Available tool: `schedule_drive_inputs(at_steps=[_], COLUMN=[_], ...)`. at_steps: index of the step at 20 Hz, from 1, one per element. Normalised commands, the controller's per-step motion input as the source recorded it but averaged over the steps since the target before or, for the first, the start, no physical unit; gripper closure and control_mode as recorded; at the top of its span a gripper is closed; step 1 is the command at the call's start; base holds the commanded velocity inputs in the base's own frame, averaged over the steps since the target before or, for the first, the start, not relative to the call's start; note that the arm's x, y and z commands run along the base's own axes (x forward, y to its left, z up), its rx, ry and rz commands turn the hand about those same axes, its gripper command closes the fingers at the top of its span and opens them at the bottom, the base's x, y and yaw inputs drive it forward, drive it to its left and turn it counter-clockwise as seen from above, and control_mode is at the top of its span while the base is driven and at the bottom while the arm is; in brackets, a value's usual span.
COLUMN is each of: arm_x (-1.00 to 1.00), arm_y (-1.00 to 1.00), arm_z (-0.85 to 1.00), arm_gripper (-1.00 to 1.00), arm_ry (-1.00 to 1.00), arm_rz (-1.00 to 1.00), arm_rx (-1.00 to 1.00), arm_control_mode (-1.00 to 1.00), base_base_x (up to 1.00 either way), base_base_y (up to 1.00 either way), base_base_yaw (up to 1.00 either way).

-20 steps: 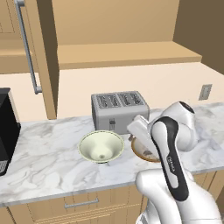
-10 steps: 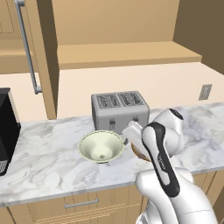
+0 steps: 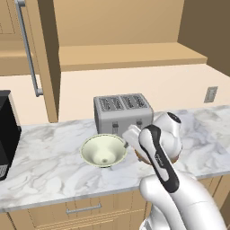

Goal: Open the cabinet. Pick the bowls from the counter and place them in the cabinet. Then close the cabinet.

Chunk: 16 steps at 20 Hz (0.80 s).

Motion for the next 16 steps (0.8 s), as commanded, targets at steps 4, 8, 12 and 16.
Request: schedule_drive_inputs(at_steps=[4, 8, 12, 16], arm_x=[0.25, 0.18, 0.21, 0.24], arm_y=[0.0, 0.0, 0.05, 0.12], arm_z=[-0.33, -0.37, -0.42, -0.38], arm_gripper=[-1.0, -1.0, -1.0, -1.0], arm_ry=[0.0, 0.0, 0.0, 0.0], arm_rz=[0.0, 0.0, 0.0, 0.0], arm_rx=[0.0, 0.0, 0.0, 0.0], arm_control_mode=[-1.0, -1.0, -1.0, -1.0], base_base_x=[0.0, 0.0, 0.0, 0.0], base_base_y=[0.0, 0.0, 0.0, 0.0], base_base_yaw=[0.0, 0.0, 0.0, 0.0])
